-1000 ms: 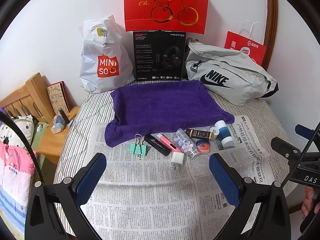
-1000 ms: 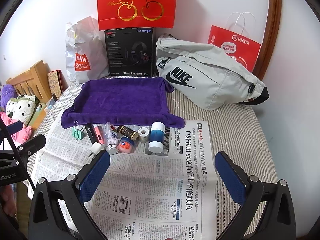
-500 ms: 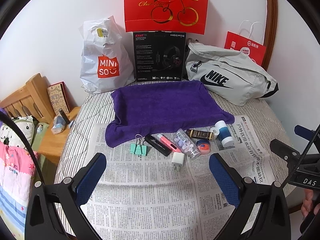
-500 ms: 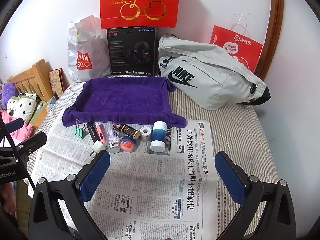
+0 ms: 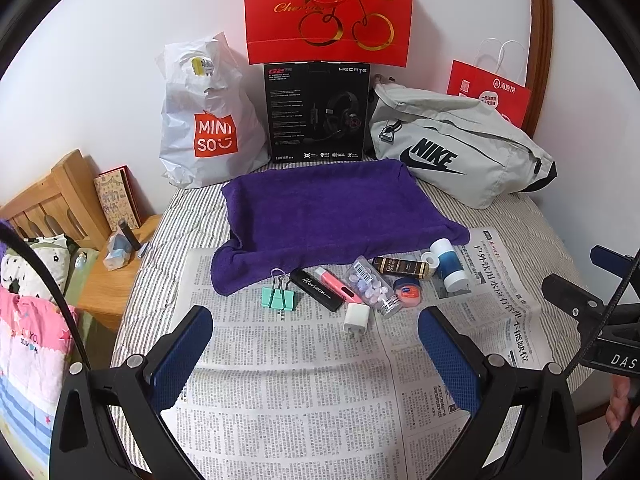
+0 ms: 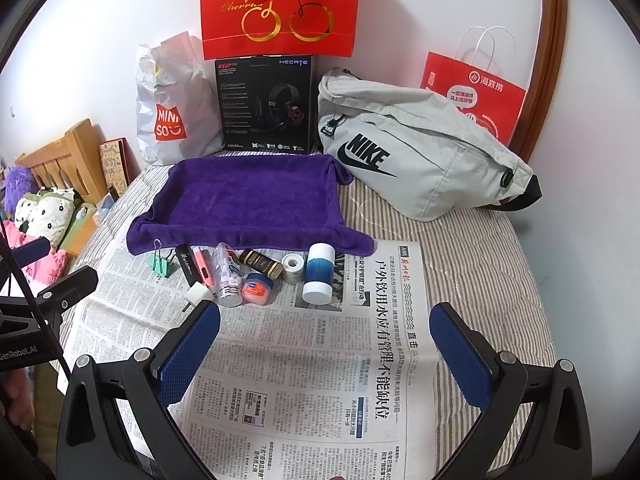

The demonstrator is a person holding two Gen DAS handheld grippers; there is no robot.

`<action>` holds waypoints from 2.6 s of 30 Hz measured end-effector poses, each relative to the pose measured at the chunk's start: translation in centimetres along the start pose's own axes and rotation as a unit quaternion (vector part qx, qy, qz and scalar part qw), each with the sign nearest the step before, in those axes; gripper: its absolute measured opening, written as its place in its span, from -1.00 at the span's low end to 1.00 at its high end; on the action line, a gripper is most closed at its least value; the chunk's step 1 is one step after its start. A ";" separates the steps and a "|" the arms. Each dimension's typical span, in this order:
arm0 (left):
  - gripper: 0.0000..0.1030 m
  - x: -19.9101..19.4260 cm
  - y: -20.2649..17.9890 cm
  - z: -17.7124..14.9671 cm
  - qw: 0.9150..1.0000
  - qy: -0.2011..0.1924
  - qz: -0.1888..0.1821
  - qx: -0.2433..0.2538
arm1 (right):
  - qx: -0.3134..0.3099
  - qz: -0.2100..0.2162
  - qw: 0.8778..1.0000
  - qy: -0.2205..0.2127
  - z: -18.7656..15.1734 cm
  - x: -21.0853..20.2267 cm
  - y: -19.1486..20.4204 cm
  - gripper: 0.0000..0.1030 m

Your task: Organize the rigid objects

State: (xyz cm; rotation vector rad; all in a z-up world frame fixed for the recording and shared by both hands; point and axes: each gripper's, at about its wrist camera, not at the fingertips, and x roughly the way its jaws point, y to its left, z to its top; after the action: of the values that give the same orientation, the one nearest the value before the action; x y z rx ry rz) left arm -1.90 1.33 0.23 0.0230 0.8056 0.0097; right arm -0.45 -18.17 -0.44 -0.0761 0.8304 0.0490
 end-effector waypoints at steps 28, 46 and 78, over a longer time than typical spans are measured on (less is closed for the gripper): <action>1.00 9.1 4.7 -0.2 0.998 0.047 0.009 -0.035 | 0.010 0.032 0.998 0.047 0.0 6.6 -1.4 0.99; 0.52 20.2 5.3 -1.6 0.995 0.095 -0.004 0.041 | 0.032 0.042 0.994 0.091 1.5 16.1 -3.3 0.78; -0.24 20.1 5.1 -2.2 0.995 0.082 -0.044 0.032 | -0.010 0.056 0.990 0.126 1.9 23.4 -2.7 -0.28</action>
State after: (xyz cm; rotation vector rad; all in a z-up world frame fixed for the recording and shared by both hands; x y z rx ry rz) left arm 10.47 6.86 -15.64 0.0468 0.9696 -0.0984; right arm 16.90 -20.35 -16.35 -0.0545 1.0868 0.1558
